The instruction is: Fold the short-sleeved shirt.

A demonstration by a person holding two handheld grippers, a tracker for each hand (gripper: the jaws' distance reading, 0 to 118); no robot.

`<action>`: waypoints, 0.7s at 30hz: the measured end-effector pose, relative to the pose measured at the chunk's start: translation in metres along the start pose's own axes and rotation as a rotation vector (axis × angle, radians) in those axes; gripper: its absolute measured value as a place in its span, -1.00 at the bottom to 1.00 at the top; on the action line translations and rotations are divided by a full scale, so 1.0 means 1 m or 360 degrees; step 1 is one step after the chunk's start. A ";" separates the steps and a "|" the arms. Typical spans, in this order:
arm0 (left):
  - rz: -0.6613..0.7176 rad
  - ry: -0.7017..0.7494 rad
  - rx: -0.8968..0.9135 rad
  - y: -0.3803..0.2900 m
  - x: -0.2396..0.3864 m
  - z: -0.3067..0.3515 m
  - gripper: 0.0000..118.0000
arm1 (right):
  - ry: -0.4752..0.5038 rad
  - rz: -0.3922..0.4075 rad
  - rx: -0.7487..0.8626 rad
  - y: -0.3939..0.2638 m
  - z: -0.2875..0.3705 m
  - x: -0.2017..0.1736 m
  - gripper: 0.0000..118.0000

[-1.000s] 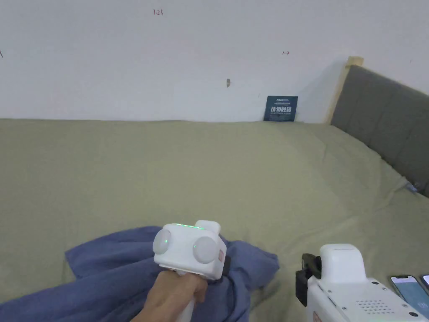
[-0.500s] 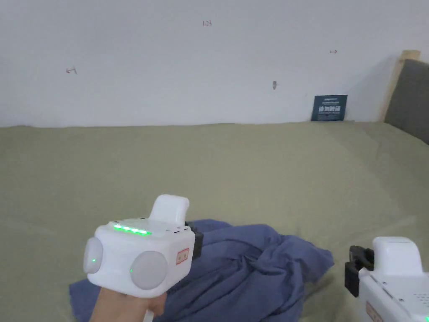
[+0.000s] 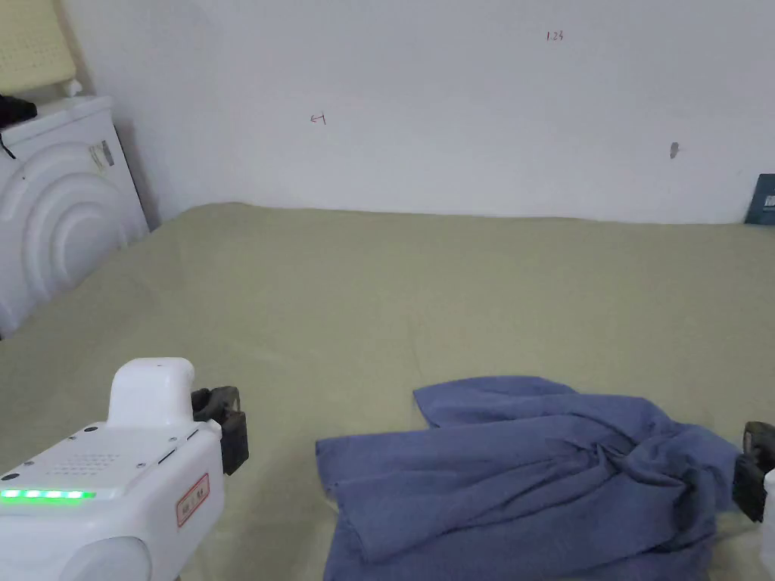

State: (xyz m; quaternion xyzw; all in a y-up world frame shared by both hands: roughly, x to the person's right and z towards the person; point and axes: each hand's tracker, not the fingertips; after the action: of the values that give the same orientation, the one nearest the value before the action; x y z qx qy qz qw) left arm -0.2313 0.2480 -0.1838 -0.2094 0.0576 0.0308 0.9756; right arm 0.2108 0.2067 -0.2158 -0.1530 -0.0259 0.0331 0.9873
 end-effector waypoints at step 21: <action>-0.0287 -0.0105 -0.1000 -0.063 0.042 -0.289 0.90 | -0.0004 0.0043 -0.0300 -0.041 -0.091 -0.004 -1.00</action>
State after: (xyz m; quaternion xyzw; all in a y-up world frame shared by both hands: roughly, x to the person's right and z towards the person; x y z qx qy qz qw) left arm -0.2132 0.0735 -0.4253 -0.5032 -0.0050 -0.0327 0.8635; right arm 0.2146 0.1396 -0.2904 -0.2455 -0.0281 0.0440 0.9680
